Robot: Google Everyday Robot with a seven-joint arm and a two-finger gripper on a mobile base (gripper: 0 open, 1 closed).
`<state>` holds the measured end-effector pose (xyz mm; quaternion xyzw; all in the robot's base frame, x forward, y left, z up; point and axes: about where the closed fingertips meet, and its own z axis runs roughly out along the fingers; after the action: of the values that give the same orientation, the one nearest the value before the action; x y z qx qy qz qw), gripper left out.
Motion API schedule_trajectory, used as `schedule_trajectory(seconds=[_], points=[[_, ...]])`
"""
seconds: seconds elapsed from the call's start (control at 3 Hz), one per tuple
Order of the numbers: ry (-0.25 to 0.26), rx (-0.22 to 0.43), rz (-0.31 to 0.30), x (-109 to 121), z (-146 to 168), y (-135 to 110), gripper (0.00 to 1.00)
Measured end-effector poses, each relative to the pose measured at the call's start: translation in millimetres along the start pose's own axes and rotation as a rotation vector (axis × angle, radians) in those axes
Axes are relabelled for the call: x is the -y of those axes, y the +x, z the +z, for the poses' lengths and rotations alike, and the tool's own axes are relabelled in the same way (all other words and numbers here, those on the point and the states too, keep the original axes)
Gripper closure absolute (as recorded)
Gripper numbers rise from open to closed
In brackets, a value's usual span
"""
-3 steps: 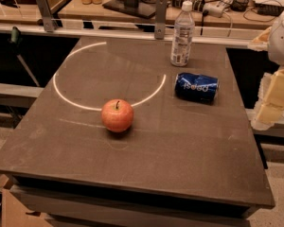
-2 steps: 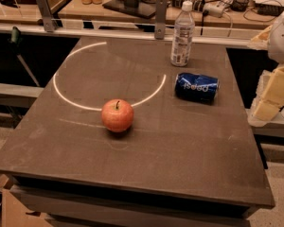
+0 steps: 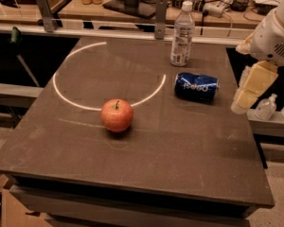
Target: Place pepsi can upright
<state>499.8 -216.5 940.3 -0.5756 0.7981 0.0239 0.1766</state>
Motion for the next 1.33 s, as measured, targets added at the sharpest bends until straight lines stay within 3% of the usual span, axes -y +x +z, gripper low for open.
schedule_trajectory(seconds=[0.67,1.0,1.33], points=[[-0.064,0.013,-0.022,25,57,-28,0.0],[-0.068,-0.011,-0.017,41,85,-41,0.0],[-0.051,-0.044,0.027,57,103,-49,0.0]])
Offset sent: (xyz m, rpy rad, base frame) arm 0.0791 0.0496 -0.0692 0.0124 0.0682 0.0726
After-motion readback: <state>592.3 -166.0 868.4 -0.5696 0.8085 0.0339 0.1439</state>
